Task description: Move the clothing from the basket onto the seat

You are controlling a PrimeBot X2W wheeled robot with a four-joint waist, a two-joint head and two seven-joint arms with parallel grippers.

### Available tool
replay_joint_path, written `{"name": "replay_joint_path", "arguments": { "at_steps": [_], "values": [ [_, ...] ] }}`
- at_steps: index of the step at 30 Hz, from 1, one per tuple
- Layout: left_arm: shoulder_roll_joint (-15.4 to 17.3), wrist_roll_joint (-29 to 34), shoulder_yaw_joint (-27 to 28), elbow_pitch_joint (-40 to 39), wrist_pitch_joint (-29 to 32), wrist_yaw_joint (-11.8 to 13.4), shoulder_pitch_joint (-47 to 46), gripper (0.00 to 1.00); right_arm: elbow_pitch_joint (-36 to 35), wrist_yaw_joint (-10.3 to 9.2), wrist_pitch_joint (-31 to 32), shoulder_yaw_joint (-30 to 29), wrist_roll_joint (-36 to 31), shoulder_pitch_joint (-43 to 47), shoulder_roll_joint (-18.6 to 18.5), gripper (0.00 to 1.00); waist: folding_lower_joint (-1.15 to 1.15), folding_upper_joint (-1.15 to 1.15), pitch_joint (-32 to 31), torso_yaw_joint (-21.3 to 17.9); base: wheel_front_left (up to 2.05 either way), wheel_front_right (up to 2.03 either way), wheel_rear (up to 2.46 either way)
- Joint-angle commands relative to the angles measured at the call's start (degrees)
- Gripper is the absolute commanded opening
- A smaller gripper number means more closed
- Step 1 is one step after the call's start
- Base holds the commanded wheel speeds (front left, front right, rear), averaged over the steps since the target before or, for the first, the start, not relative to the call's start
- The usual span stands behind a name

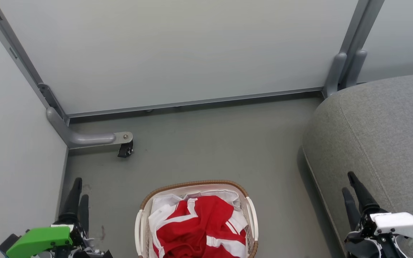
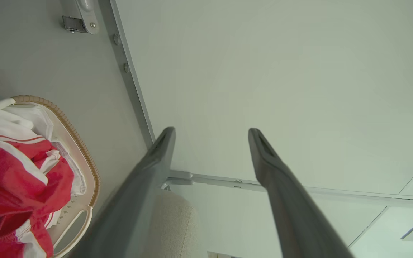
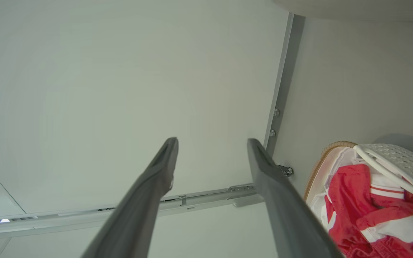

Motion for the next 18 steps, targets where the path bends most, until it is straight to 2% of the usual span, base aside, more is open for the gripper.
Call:
{"name": "replay_joint_path", "arguments": {
  "at_steps": [1,9,18],
  "values": [
    [0.05,0.19,-0.42,-0.57,-0.41,-0.02,-0.27,1.0,-0.48,0.01,-0.41,0.19,-0.34,-0.25,-0.18,1.0,0.0,0.0,0.0,0.0,0.0,0.0,0.0],
    [0.13,2.11,-2.9,-1.29,-2.78,-0.06,0.28,1.0,-0.7,0.01,-2.78,0.42,-3.75,0.11,-0.31,1.0,0.0,0.0,-0.03,0.03,0.0,0.0,0.0],
    [0.21,6.53,-4.82,-3.12,-5.15,-0.1,0.66,1.0,-1.82,0.01,-5.16,-0.19,-11.69,-0.03,-0.45,1.0,0.0,0.0,-0.08,0.09,0.0,0.0,0.0]
  ]
}}
